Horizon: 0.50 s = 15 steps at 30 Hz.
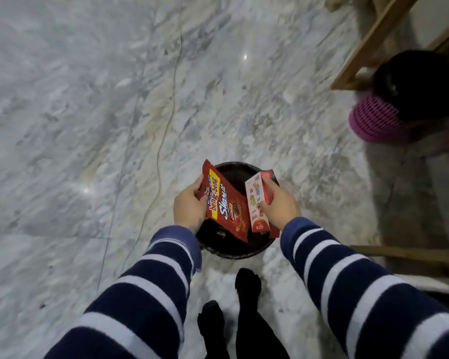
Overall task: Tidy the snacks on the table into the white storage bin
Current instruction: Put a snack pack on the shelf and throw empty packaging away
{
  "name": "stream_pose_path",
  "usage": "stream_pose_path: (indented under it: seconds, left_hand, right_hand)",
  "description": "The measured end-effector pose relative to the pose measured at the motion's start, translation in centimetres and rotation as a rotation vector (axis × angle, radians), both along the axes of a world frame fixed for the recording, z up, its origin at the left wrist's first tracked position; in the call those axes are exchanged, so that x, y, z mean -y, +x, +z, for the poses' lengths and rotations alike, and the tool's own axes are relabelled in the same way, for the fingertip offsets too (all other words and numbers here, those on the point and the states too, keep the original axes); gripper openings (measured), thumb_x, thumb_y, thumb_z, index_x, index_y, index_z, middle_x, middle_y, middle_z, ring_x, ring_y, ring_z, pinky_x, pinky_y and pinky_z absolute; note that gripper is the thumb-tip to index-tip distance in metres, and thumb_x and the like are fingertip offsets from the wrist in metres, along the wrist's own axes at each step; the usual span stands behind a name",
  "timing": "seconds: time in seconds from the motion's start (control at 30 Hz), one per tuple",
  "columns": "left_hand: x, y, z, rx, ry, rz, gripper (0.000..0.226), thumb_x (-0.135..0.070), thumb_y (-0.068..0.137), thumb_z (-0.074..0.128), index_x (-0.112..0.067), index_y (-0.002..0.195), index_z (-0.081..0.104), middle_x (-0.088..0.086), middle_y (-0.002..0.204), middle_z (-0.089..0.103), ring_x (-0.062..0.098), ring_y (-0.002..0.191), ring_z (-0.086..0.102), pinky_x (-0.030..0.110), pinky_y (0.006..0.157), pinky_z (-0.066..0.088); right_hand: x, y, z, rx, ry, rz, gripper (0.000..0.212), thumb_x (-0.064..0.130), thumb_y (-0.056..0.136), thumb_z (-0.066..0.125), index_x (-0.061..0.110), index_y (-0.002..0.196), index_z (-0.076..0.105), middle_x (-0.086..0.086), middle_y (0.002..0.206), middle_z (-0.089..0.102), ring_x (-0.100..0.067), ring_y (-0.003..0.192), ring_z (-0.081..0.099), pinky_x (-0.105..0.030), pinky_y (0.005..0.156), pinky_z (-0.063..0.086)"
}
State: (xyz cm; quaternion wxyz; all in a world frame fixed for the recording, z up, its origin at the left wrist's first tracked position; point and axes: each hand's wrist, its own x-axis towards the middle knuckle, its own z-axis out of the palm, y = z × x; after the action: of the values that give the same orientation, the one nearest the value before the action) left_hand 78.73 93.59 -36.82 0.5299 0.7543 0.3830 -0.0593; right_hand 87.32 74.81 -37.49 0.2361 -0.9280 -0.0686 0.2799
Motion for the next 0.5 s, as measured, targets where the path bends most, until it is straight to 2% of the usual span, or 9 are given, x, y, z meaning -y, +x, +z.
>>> stream_pose_path:
  seconds: [0.07, 0.13, 0.23, 0.27, 0.33, 0.4, 0.5]
  left_hand:
    - [0.3, 0.9, -3.4, -0.039, -0.014, -0.007, 0.059, -0.024, 0.082, 0.058, -0.045, 0.135, 0.043, 0.001, 0.103, 0.072, 0.021, 0.087, 0.07, 0.044, 0.079, 0.058]
    - [0.8, 1.5, -5.7, -0.104, -0.069, -0.015, 0.069, -0.019, 0.085, 0.065, -0.035, 0.145, 0.034, 0.003, 0.109, 0.069, 0.02, 0.094, 0.067, 0.045, 0.084, 0.056]
    - [1.1, 2.0, -7.7, -0.244, -0.135, -0.009, 0.086, -0.023, 0.084, 0.072, -0.031, 0.15, 0.018, 0.01, 0.131, 0.057, 0.025, 0.114, 0.059, 0.046, 0.098, 0.048]
    - [1.2, 2.0, -7.8, -0.277, -0.141, -0.011, 0.087, -0.022, 0.084, 0.072, -0.03, 0.151, 0.017, 0.012, 0.136, 0.053, 0.026, 0.12, 0.055, 0.042, 0.103, 0.045]
    - [1.5, 2.2, -7.7, -0.313, -0.127, -0.041, 0.084, -0.019, 0.085, 0.07, -0.027, 0.151, 0.018, 0.012, 0.14, 0.05, 0.024, 0.126, 0.051, 0.031, 0.105, 0.04]
    - [1.7, 2.7, -6.7, -0.334, -0.125, -0.091, 0.079, -0.017, 0.086, 0.069, -0.023, 0.15, 0.023, 0.011, 0.139, 0.051, 0.023, 0.126, 0.051, 0.028, 0.101, 0.039]
    - [1.9, 3.7, -4.1, -0.354, -0.07, -0.244, 0.061, -0.017, 0.088, 0.066, -0.015, 0.143, 0.04, 0.008, 0.131, 0.057, 0.023, 0.12, 0.055, 0.024, 0.092, 0.04]
  right_hand:
    - [-0.9, 1.0, -3.5, -0.025, -0.004, -0.001, 0.064, 0.02, 0.092, 0.05, 0.039, 0.147, 0.024, -0.013, 0.122, 0.061, -0.033, 0.104, 0.062, -0.044, 0.09, 0.052]
    - [-1.3, 1.5, -6.0, -0.051, 0.015, -0.001, 0.061, 0.023, 0.093, 0.05, 0.036, 0.147, 0.026, -0.016, 0.121, 0.062, -0.035, 0.107, 0.061, -0.044, 0.092, 0.051]
    - [-0.7, 1.3, -8.2, -0.122, 0.006, 0.013, 0.061, 0.021, 0.094, 0.05, 0.035, 0.148, 0.025, -0.018, 0.122, 0.06, -0.035, 0.109, 0.059, -0.04, 0.093, 0.05]
    - [-0.4, 1.2, -8.4, -0.156, -0.002, 0.013, 0.062, 0.019, 0.094, 0.051, 0.035, 0.148, 0.025, -0.017, 0.122, 0.059, -0.034, 0.108, 0.06, -0.039, 0.092, 0.05]
    - [0.1, 1.1, -8.2, -0.199, -0.011, 0.001, 0.062, 0.018, 0.095, 0.051, 0.035, 0.148, 0.025, -0.017, 0.12, 0.06, -0.033, 0.106, 0.061, -0.04, 0.089, 0.052]
    - [0.4, 1.4, -7.3, -0.215, -0.021, 0.0, 0.059, 0.018, 0.095, 0.05, 0.034, 0.148, 0.028, -0.015, 0.125, 0.059, -0.031, 0.106, 0.061, -0.039, 0.088, 0.053]
    - [0.6, 2.4, -5.0, -0.218, -0.032, 0.05, 0.053, 0.019, 0.095, 0.049, 0.031, 0.144, 0.036, -0.01, 0.135, 0.054, -0.027, 0.112, 0.059, -0.033, 0.089, 0.05]
